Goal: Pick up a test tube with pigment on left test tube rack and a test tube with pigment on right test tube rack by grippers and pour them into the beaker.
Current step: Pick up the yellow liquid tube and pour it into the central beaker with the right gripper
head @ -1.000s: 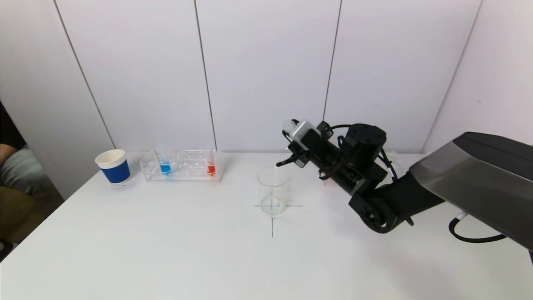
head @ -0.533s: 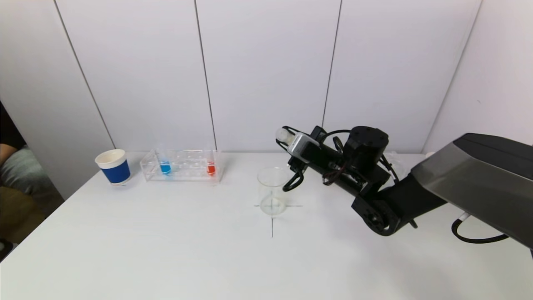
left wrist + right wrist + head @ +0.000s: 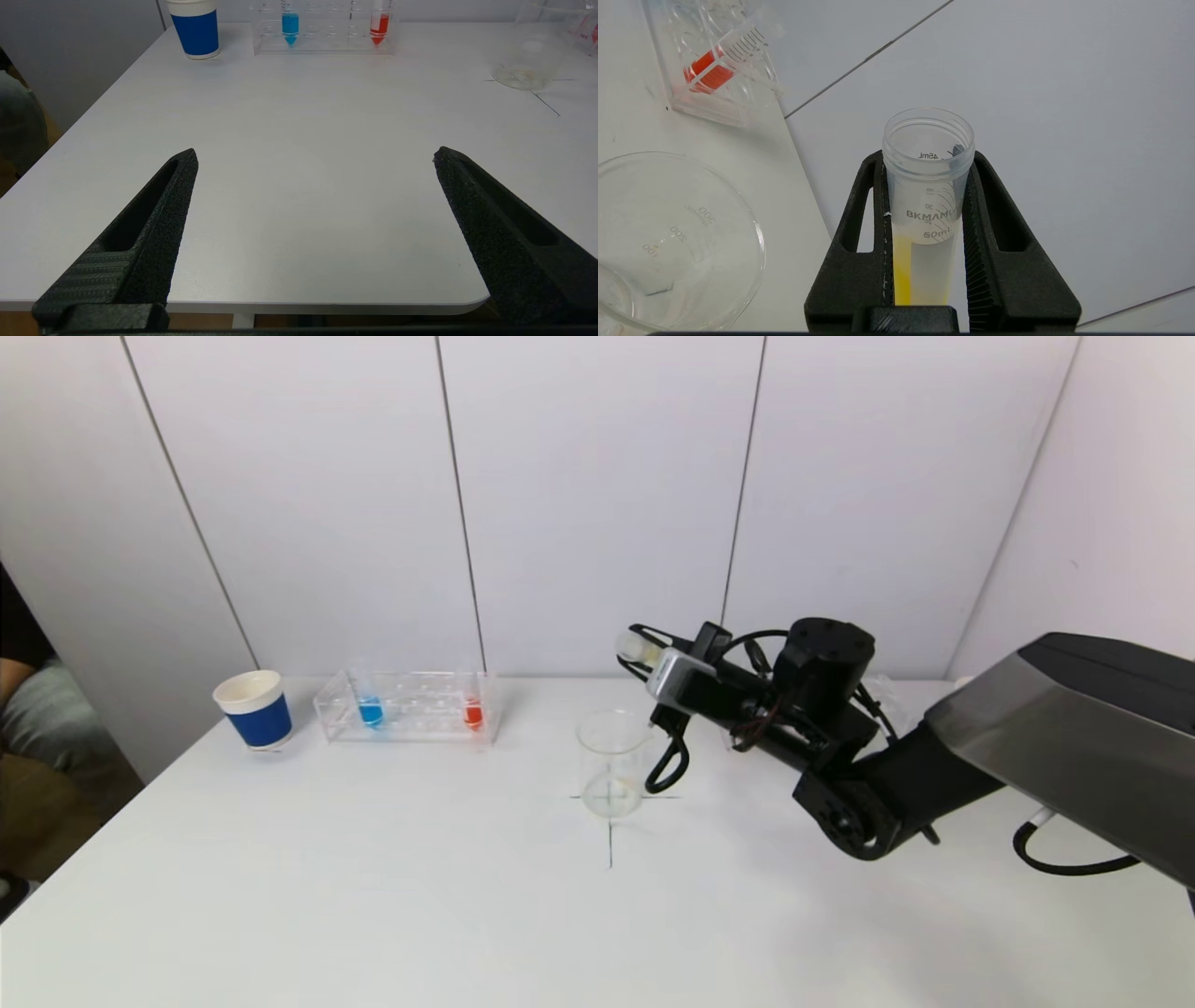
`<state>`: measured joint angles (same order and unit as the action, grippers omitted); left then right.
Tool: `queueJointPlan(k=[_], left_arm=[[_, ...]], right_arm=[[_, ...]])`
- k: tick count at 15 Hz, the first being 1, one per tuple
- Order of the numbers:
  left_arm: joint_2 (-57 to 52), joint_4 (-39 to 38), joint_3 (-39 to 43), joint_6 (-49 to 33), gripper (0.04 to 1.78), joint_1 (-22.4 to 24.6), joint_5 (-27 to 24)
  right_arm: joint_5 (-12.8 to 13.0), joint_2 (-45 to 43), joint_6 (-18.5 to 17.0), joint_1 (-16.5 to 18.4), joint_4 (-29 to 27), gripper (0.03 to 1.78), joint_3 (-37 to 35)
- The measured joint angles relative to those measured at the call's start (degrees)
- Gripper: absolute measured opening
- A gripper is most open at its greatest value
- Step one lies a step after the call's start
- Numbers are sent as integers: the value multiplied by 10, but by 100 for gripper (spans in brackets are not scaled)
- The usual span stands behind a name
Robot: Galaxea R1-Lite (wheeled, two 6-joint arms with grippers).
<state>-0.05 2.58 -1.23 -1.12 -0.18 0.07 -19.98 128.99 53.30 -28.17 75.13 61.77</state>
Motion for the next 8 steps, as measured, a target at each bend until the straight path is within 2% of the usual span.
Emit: queueJointPlan(k=[8], left_arm=[[0,0,0,0,176,0,0]], right_arm=[[-4,6,58,1,-6,48,-1]])
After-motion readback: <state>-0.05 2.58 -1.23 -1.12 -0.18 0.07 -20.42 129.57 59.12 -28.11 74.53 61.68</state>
